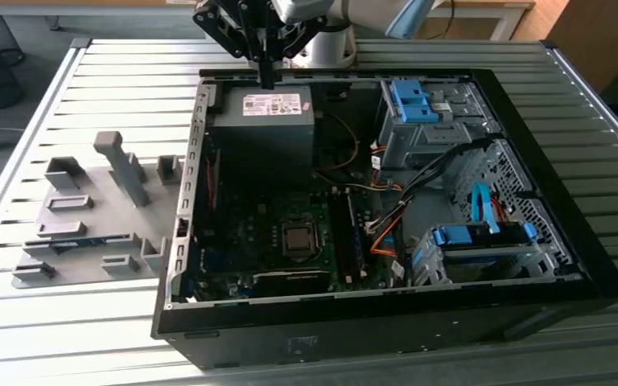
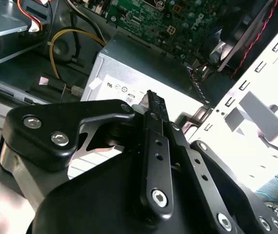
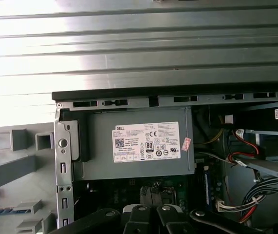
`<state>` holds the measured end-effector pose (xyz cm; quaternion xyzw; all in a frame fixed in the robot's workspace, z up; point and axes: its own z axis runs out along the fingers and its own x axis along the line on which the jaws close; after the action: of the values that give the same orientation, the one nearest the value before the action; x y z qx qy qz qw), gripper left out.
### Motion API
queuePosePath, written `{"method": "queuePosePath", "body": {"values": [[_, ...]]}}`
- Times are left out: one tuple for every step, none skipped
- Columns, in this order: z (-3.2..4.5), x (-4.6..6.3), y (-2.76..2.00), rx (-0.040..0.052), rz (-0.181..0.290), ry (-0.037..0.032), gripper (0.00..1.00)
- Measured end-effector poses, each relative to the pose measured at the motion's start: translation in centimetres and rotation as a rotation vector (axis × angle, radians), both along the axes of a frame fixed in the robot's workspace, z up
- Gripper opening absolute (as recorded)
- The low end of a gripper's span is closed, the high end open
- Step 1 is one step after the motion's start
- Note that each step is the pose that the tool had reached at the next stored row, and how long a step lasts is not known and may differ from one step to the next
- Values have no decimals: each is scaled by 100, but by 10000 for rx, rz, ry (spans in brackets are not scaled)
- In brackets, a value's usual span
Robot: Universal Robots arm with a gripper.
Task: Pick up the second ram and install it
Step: 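Reach for the second ram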
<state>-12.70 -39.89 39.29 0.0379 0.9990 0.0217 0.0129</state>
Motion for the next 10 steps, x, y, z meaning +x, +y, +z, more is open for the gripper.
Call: {"method": "queuePosePath", "body": {"values": [[0, -3, 0, 0, 0, 0, 11], [0, -6, 0, -1, 0, 1, 11], [-1, -9, 0, -1, 0, 1, 11], [-1, -13, 0, 0, 0, 1, 11], [-2, -17, 0, 0, 0, 0, 11], [-2, -20, 0, 0, 0, 1, 11], [-2, -23, 0, 0, 0, 0, 11], [-2, -26, 0, 0, 0, 1, 11], [-3, -30, 0, 0, 0, 0, 11], [-3, -33, 0, 0, 0, 1, 11]]}}
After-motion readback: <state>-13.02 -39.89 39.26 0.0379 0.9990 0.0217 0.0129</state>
